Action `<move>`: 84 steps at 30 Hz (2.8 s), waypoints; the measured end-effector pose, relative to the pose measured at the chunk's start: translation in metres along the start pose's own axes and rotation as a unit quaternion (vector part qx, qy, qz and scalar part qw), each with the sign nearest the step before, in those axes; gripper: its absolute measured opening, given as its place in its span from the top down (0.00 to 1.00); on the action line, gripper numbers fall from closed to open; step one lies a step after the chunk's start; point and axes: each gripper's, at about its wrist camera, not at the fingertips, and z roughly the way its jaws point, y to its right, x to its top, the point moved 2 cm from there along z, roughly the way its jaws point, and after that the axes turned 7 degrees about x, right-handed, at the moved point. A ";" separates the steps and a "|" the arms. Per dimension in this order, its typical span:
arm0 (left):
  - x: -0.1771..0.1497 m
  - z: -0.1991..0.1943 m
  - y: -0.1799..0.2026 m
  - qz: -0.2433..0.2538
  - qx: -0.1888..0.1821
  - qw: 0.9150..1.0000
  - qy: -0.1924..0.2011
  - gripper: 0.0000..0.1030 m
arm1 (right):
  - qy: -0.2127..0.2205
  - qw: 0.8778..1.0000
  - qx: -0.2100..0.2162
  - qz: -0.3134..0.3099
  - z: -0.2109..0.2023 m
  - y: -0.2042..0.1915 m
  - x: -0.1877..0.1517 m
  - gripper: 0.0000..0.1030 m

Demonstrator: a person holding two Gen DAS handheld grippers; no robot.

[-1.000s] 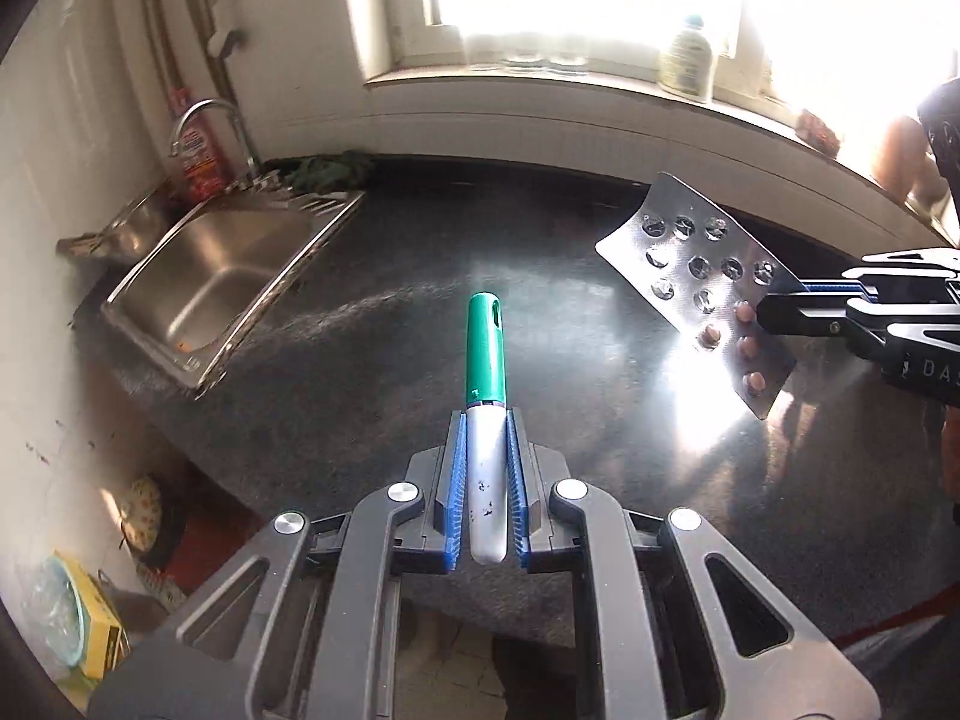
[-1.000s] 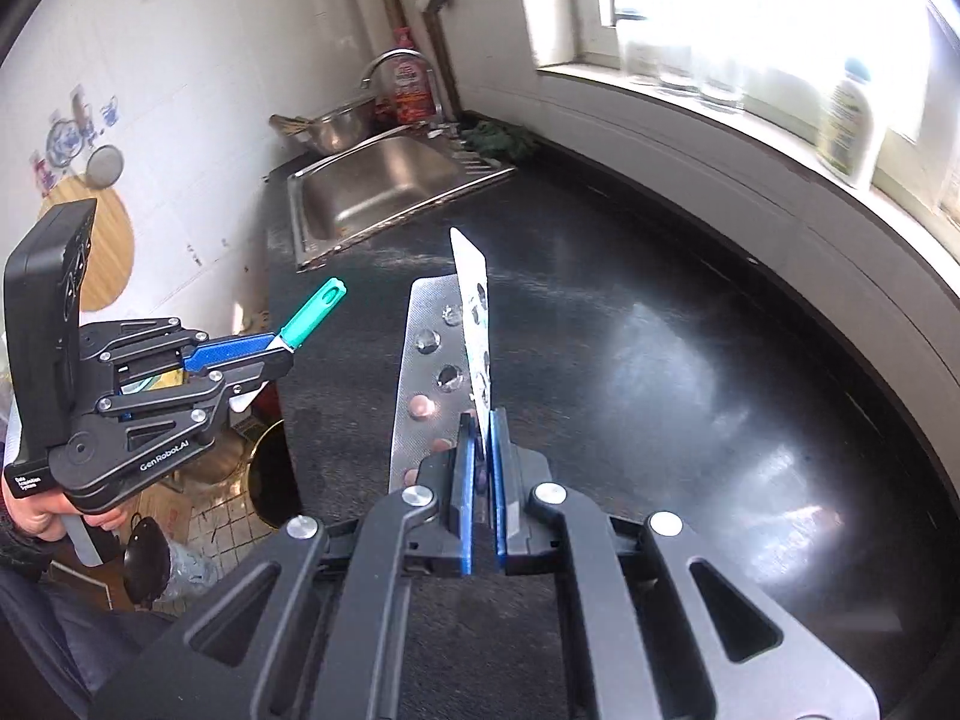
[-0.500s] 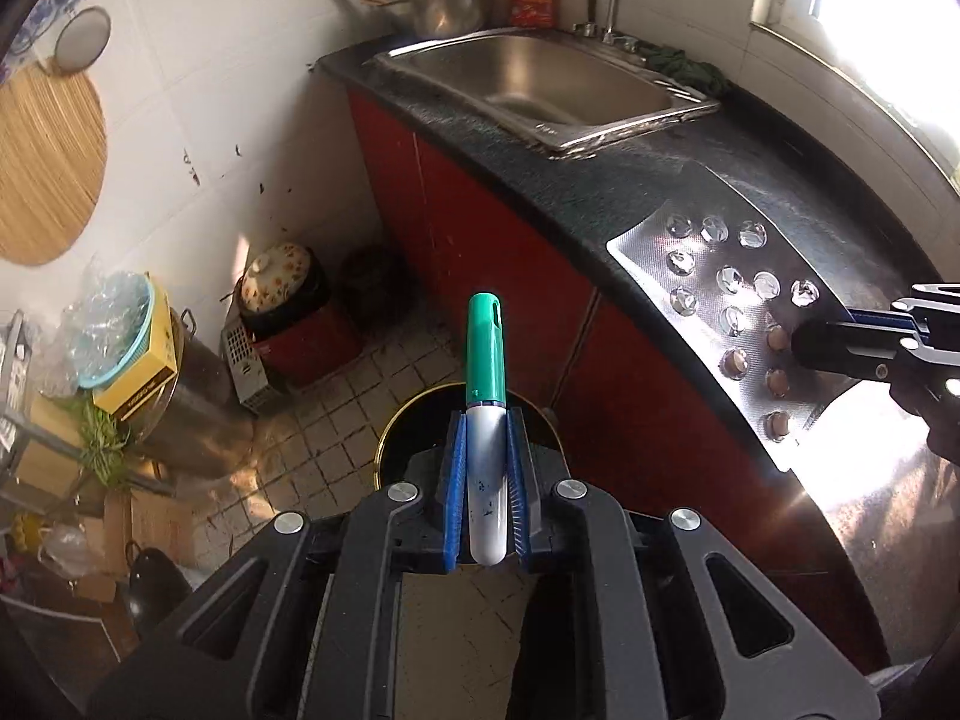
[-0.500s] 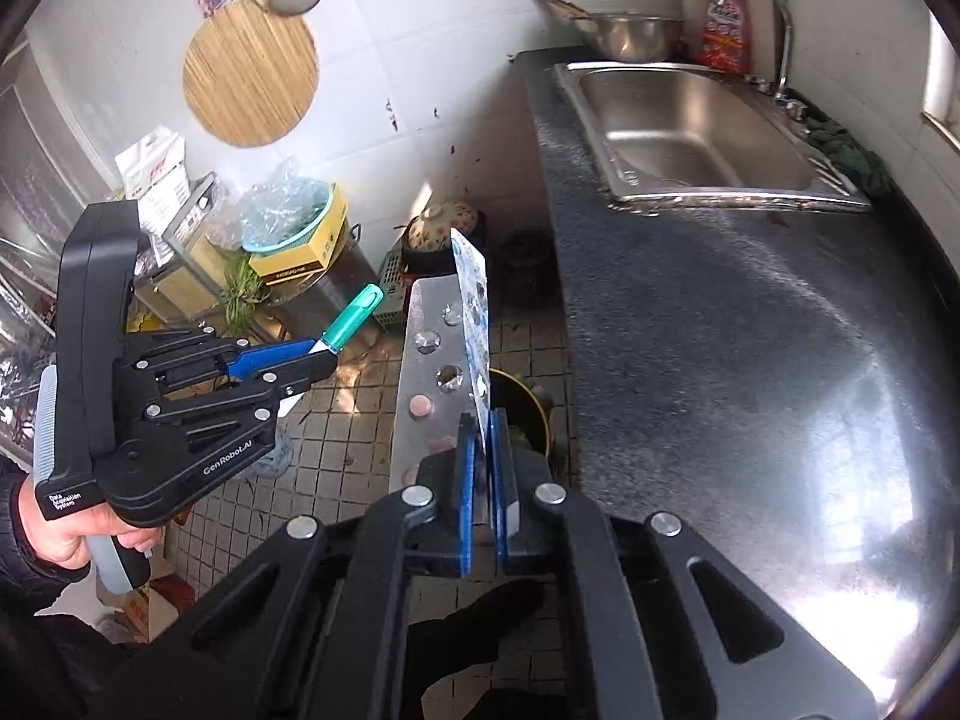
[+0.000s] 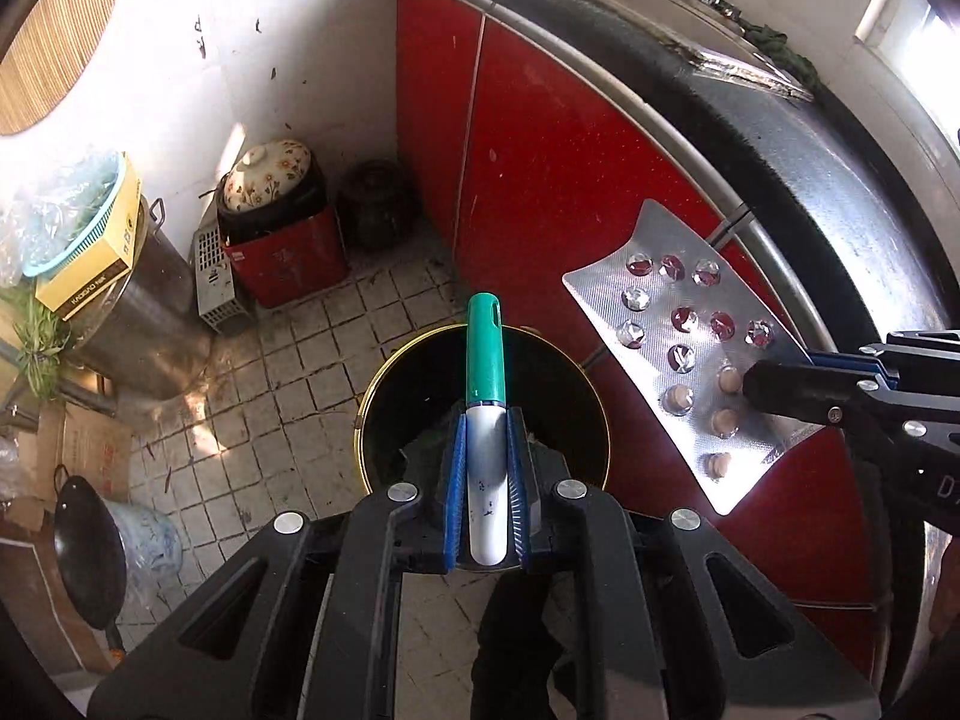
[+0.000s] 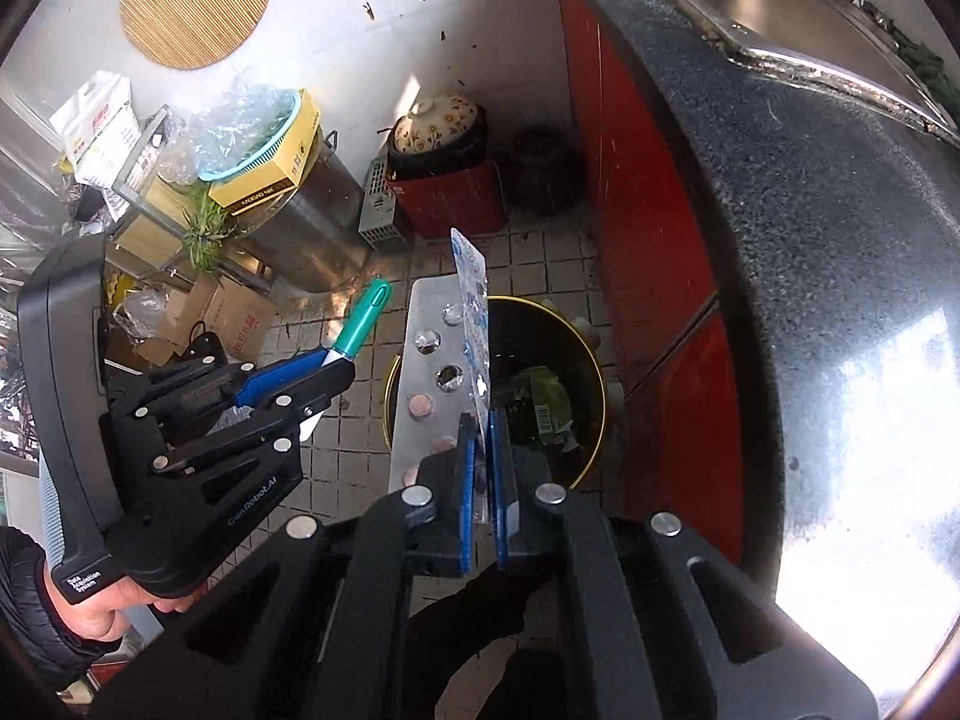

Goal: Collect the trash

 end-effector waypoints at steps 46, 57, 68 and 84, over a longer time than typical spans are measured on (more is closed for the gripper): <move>0.018 -0.217 0.404 0.354 -0.183 0.914 0.070 0.08 | 0.293 0.785 -0.309 0.449 -0.434 0.158 -0.369 0.08; -0.056 -0.253 0.488 0.459 -0.205 0.862 0.064 0.08 | 0.303 0.706 -0.342 0.541 -0.456 0.146 -0.487 0.07; -0.054 -0.254 0.492 0.457 -0.198 0.864 0.070 0.08 | 0.305 0.706 -0.336 0.544 -0.458 0.148 -0.490 0.07; -0.041 -0.245 0.488 0.444 -0.187 0.874 0.069 0.08 | 0.297 0.720 -0.322 0.539 -0.449 0.163 -0.477 0.07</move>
